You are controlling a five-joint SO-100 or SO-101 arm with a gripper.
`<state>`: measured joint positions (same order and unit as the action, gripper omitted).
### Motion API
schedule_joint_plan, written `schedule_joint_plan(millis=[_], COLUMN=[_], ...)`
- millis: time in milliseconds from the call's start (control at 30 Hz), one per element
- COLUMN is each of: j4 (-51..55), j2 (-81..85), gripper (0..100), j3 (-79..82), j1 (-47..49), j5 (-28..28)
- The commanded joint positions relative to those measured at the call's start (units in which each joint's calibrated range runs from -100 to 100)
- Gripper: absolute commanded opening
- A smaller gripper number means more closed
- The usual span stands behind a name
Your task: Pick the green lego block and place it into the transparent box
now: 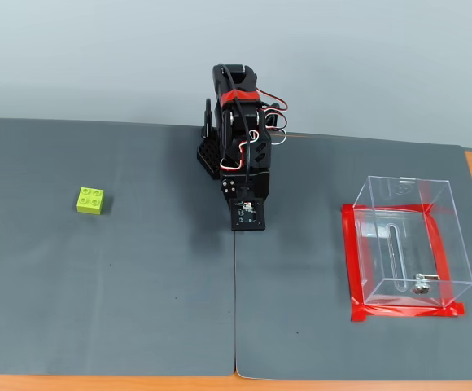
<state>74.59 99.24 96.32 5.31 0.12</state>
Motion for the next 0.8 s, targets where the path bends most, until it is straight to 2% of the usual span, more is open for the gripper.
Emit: schedule_joint_plan(millis=[0,767], j4=[0.3,0.3], j2=[0.1,0.1], gripper=[2,2], j3=[-3.9,-3.9], j1=[0.0,-0.1], j5=[-0.2,-0.3])
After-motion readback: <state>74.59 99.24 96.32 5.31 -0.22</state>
